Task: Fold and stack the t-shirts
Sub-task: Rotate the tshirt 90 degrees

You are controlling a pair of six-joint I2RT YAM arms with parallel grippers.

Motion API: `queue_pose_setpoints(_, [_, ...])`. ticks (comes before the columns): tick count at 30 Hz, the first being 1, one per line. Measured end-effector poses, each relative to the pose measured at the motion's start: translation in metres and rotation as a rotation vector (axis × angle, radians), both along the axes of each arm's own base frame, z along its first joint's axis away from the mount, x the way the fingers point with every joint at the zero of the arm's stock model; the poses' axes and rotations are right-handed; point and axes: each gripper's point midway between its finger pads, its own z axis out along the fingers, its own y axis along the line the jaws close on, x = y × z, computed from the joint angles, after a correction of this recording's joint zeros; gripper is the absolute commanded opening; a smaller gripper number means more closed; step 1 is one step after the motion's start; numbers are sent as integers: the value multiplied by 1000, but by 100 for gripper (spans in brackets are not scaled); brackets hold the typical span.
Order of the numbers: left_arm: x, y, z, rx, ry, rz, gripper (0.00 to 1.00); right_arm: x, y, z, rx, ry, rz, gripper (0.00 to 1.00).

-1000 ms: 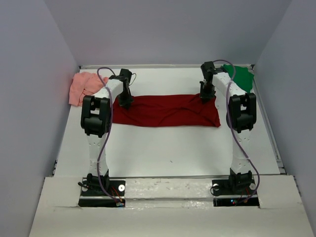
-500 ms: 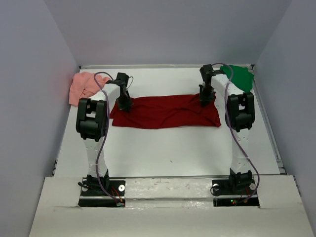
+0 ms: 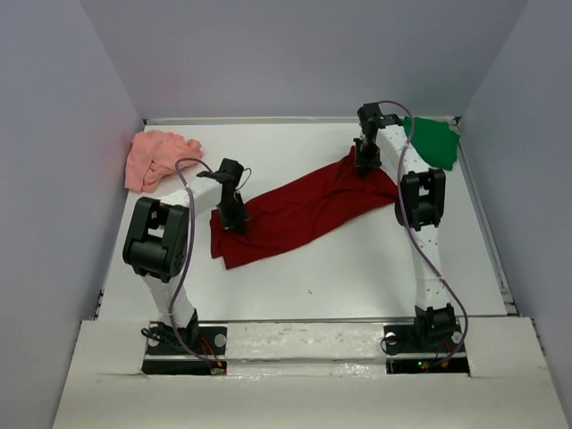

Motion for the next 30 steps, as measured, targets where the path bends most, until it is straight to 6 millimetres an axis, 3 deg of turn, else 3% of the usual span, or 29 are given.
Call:
queue_pose_setpoints(7, [-42, -36, 0, -12, 57, -76, 0, 19, 15, 1, 59, -32, 74, 0])
queue_pose_setpoints(20, [-118, -129, 5, -43, 91, -304, 0, 20, 22, 2, 93, -40, 142, 0])
queue_pose_setpoints(24, [-119, -146, 21, -35, 57, -325, 0, 20, 23, 2, 99, -41, 161, 0])
queue_pose_setpoints(30, [-91, -152, 61, -6, -81, -288, 0, 19, 23, 5, 94, -51, 179, 1])
